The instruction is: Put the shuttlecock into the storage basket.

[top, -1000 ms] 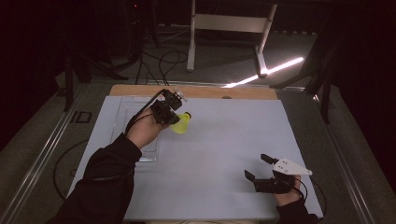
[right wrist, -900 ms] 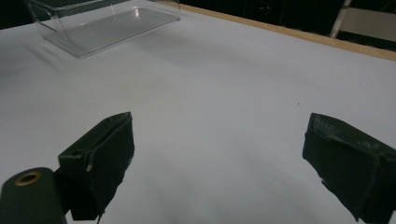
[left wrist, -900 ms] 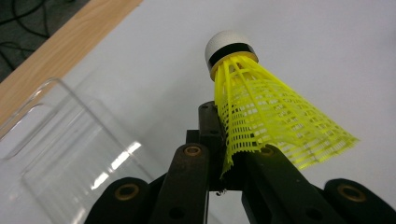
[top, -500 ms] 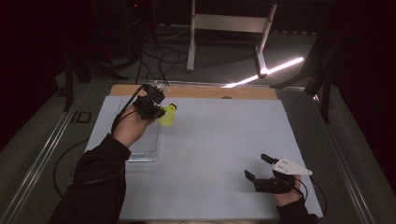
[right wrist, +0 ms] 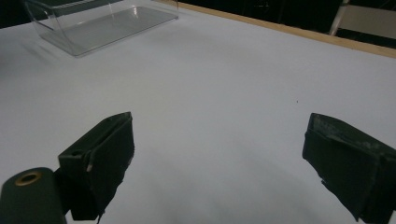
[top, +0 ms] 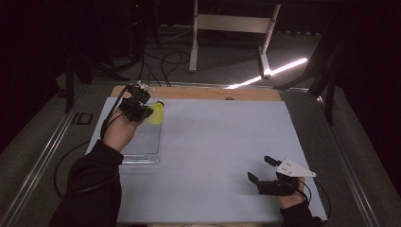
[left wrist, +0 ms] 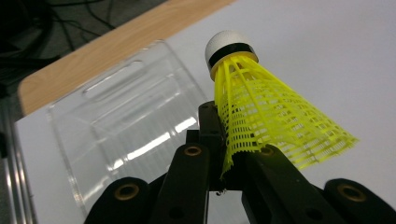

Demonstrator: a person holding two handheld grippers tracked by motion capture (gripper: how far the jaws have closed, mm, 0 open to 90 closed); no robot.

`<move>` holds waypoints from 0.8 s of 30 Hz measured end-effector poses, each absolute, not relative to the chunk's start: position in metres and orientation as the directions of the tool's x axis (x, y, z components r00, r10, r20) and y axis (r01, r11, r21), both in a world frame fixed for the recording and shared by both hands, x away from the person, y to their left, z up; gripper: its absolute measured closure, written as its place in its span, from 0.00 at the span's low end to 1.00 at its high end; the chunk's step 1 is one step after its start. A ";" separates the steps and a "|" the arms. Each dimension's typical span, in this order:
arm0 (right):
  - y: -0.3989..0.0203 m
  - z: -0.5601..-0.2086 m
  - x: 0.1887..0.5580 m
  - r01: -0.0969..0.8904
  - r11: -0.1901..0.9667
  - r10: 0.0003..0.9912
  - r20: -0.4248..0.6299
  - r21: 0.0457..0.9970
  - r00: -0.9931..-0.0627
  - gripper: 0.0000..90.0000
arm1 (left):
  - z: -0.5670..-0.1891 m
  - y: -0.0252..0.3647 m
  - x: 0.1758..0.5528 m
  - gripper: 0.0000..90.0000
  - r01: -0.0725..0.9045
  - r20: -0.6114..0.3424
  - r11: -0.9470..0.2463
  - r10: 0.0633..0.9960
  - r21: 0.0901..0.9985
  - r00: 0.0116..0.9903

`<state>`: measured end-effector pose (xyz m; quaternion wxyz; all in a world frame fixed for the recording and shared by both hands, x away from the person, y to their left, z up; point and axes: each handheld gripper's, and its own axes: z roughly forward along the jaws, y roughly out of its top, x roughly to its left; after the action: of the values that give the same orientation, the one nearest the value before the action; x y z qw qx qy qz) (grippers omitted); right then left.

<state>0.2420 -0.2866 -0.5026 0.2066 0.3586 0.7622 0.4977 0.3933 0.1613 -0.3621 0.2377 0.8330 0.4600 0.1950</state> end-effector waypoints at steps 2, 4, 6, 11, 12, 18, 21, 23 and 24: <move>-0.286 -0.503 0.242 0.341 0.250 0.752 0.040 0.906 -0.658 0.10 | -0.364 0.164 0.393 1.00 0.679 0.107 -0.450 0.869 0.580 0.484; -0.286 -0.502 0.242 0.339 0.251 0.752 0.039 0.907 -0.658 0.10 | -0.366 0.167 0.393 1.00 0.685 0.096 -0.443 0.871 0.578 0.482; -0.286 -0.502 0.242 0.339 0.250 0.752 0.039 0.907 -0.658 0.10 | -0.368 0.169 0.393 1.00 0.692 0.091 -0.433 0.876 0.577 0.473; -0.286 -0.503 0.242 0.341 0.253 0.752 0.038 0.905 -0.658 0.10 | -0.378 0.174 0.395 1.00 0.706 0.085 -0.426 0.881 0.566 0.464; -0.286 -0.503 0.242 0.344 0.253 0.752 0.040 0.904 -0.658 0.10 | -0.379 0.174 0.395 1.00 0.707 0.093 -0.431 0.881 0.561 0.464; -0.286 -0.503 0.242 0.344 0.256 0.754 0.036 0.903 -0.656 0.10 | -0.393 0.176 0.400 1.00 0.729 0.083 -0.405 0.897 0.552 0.435; -0.286 -0.503 0.242 0.343 0.257 0.753 0.035 0.904 -0.657 0.10 | -0.401 0.176 0.401 1.00 0.737 0.080 -0.398 0.901 0.546 0.427; -0.286 -0.503 0.242 0.345 0.257 0.754 0.036 0.903 -0.656 0.10 | -0.406 0.177 0.403 1.00 0.745 0.066 -0.389 0.903 0.542 0.424; -0.286 -0.503 0.242 0.347 0.256 0.754 0.039 0.903 -0.656 0.10 | -0.407 0.177 0.404 1.00 0.746 0.063 -0.387 0.904 0.543 0.423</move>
<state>0.2420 -0.2860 -0.5029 0.2065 0.3596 0.7649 0.4929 0.4035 0.1766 -0.4071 0.2230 0.8135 0.5069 0.1774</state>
